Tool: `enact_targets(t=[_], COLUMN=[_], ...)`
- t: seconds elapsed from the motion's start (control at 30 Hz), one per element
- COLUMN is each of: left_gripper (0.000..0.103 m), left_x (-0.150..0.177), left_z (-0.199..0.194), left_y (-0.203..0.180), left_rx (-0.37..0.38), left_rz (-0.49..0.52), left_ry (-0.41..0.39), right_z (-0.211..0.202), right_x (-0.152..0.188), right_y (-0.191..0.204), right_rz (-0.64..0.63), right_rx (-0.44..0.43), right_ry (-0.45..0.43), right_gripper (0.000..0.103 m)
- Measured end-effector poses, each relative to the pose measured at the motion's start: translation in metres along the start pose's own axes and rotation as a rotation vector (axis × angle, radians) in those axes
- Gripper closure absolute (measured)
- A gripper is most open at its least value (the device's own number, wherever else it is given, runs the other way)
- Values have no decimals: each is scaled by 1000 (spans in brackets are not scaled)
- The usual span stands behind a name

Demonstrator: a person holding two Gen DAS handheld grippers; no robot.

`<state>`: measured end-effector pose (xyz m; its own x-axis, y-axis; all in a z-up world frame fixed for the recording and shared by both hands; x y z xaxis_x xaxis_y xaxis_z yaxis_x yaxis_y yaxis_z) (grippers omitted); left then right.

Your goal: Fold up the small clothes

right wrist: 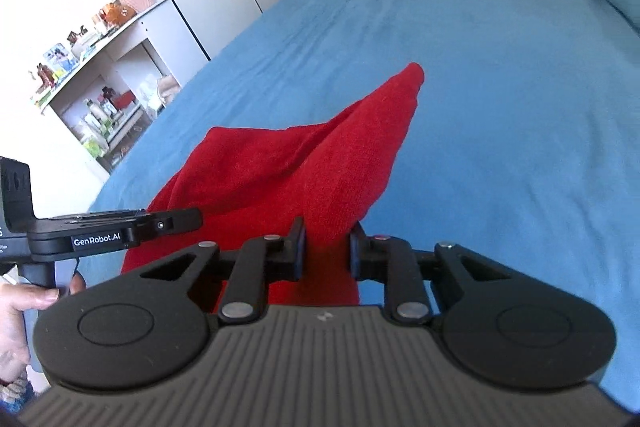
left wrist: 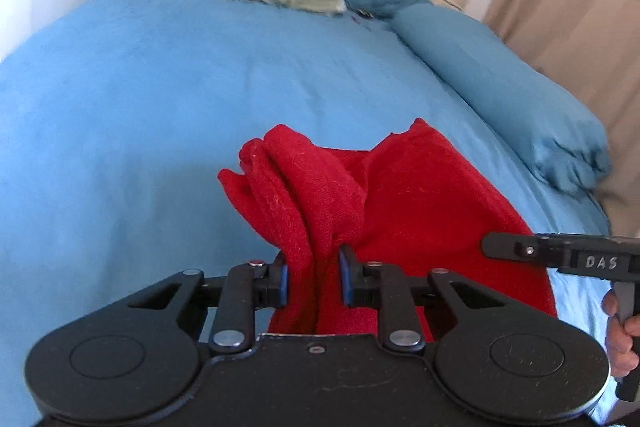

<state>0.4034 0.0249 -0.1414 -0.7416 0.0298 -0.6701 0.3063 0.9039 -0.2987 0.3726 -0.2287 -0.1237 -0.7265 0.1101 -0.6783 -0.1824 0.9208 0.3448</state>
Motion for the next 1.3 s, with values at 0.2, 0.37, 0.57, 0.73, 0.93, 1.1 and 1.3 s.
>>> enact_targets(t=[0.2, 0.37, 0.57, 0.73, 0.93, 1.1, 1.3], left_gripper=[77, 39, 8, 9, 7, 0, 0], left_x=[60, 73, 78, 76, 54, 56, 96], left_z=[31, 31, 30, 0, -110, -210, -276], left_y=[-30, -24, -6, -6, -50, -97, -138], left_rx=[-37, -116, -233, -280, -324, -338, -371], left_rz=[-14, 7, -25, -82, 11, 44, 72], left_ry=[78, 48, 42, 24, -119, -224, -240], right_z=[-6, 0, -9, -47, -144, -227, -290], right_x=[67, 93, 102, 88, 71, 73, 106], right_y=[-42, -70, -87, -68, -10, 38, 80], right_rz=[34, 109, 144, 76, -57, -88, -112], right_rx=[47, 59, 99, 120, 154, 249, 348], right_ry=[38, 24, 3, -29, -122, -185, -152], right_gripper=[66, 37, 8, 8, 1, 0, 0])
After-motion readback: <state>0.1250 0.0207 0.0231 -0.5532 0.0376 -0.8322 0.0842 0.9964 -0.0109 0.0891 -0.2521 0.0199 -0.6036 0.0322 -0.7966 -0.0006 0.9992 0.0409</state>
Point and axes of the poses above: each gripper's, at about its wrist camera, not at the fingertips, and z roughly the way its jaws point, y to its left, x to its underside, the point moved 5 cm from there along z, roughly the way its jaws point
